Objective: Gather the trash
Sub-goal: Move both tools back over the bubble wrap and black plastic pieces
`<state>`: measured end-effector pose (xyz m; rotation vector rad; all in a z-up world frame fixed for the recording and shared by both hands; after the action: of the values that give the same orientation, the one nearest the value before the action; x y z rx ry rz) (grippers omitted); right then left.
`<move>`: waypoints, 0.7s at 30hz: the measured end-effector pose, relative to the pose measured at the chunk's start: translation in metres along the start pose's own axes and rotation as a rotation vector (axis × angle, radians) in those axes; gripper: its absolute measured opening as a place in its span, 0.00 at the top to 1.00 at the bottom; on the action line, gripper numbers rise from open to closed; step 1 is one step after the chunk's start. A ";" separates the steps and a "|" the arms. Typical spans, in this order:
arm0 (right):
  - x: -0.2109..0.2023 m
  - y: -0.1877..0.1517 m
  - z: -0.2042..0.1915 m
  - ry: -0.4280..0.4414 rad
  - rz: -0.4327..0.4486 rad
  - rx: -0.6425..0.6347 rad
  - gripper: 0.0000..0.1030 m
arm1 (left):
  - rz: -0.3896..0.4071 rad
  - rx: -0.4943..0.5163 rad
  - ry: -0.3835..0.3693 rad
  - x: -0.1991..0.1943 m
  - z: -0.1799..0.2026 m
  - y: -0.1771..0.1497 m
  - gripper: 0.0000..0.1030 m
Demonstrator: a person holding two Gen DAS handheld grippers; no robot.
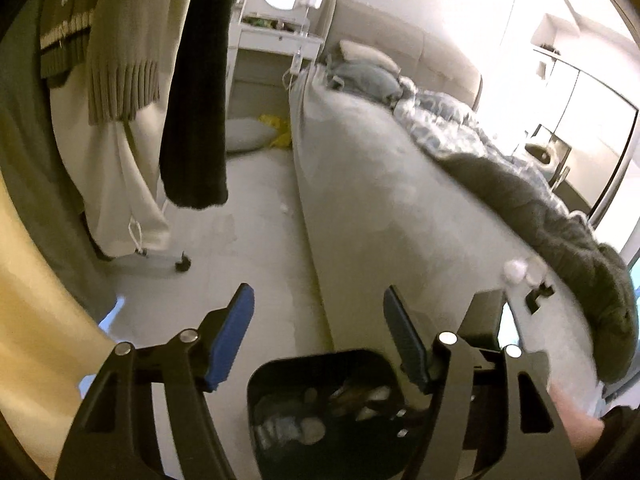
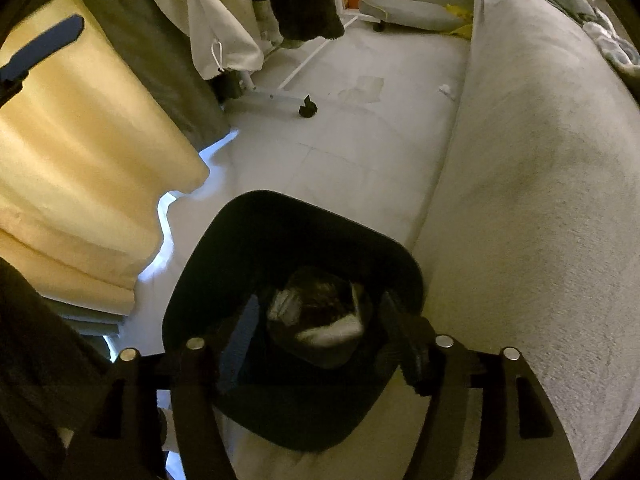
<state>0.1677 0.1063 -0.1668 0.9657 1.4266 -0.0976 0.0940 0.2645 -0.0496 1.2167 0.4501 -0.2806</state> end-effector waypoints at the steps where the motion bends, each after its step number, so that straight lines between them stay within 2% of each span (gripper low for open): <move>1: 0.000 0.001 0.000 0.002 0.006 0.000 0.36 | 0.015 -0.001 -0.005 -0.002 0.001 0.003 0.33; 10: -0.033 0.007 0.003 0.016 0.102 0.002 0.36 | 0.118 0.030 -0.050 -0.018 0.021 0.020 0.33; 21: -0.086 0.005 0.033 -0.019 0.233 0.041 0.36 | 0.164 0.075 -0.108 -0.018 0.060 0.029 0.32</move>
<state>0.1787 0.0486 -0.0955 1.1549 1.2900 0.0368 0.1016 0.2166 -0.0002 1.2972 0.2465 -0.2228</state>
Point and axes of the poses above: each gripper's, at about its wrist camera, not at the fingertips, and x roughly the way its jaws point, z to its right, y to its top, the point moved 2 cm from there along x, roughly the way its jaws point, and after that the axes turned 11 degrees about z, right-handed, at the moved point
